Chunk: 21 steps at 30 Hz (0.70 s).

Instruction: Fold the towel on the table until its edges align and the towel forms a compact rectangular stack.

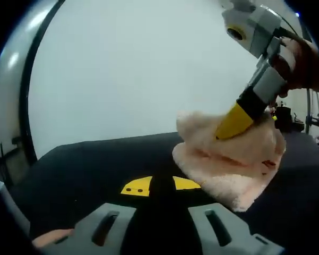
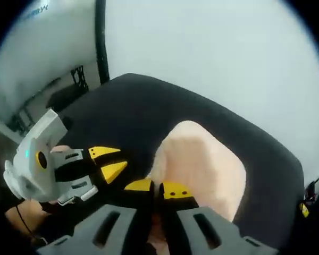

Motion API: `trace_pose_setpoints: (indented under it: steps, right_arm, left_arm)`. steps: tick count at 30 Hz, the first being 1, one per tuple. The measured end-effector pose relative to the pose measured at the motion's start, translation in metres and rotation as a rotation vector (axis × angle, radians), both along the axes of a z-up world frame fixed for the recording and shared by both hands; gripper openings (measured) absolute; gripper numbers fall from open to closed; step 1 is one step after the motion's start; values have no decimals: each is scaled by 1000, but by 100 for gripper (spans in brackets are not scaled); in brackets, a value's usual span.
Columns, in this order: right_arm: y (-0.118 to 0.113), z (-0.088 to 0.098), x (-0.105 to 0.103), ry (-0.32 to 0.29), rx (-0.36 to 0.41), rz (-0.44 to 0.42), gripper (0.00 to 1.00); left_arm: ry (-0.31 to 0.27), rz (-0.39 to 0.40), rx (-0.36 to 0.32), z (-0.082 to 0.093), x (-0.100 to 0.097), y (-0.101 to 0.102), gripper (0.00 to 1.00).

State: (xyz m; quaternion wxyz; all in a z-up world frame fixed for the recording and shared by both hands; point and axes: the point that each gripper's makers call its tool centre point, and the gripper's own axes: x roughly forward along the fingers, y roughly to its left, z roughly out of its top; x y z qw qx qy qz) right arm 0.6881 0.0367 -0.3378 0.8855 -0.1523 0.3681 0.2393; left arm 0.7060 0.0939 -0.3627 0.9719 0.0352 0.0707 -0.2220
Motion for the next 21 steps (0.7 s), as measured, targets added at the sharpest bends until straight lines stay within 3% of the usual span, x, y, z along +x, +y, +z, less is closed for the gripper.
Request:
trace_pose_setpoints:
  steps: [2, 3, 6, 8, 9, 10, 13, 15, 17, 18, 19, 20, 21]
  right_arm:
    - [5, -6, -2, -1, 5, 31, 7]
    - [13, -7, -4, 3, 52, 56, 11]
    - [27, -8, -16, 68, 162, 72, 36]
    - [22, -3, -21, 57, 156, 89, 32]
    - [20, 9, -18, 7, 166, 116, 30]
    - [16, 31, -14, -51, 227, 128, 30]
    - [0, 91, -19, -100, 460, 142, 31]
    - [-23, 128, -19, -234, 548, 215, 29]
    - [-50, 136, -17, -323, 548, 259, 28]
    - [-68, 132, -12, -397, 497, 303, 28]
    - [-84, 123, -6, -437, 482, 329, 27]
    - [-95, 112, -3, -394, 556, 368, 28]
    - [-95, 109, -9, -403, 630, 446, 32]
  left_arm:
    - [7, 12, 1, -1, -2, 2, 14]
    - [9, 15, -4, -1, -2, 3, 14]
    - [10, 21, -19, -1, 1, 8, 14]
    - [17, 24, -17, -2, 1, 8, 14]
    - [20, 23, -18, -3, 0, 7, 14]
    - [18, 24, -19, -2, -1, 7, 14]
    - [11, 0, -64, 5, -3, 5, 14]
    - [-6, -131, -160, 24, -11, -8, 15]
    - [3, -220, -277, 47, -20, -16, 18]
    - [-21, -272, -319, 65, -27, -21, 21]
    - [-68, -335, -300, 83, -33, -31, 28]
    - [-88, -391, -241, 93, -38, -44, 34]
    - [-109, -467, -166, 99, -40, -57, 38]
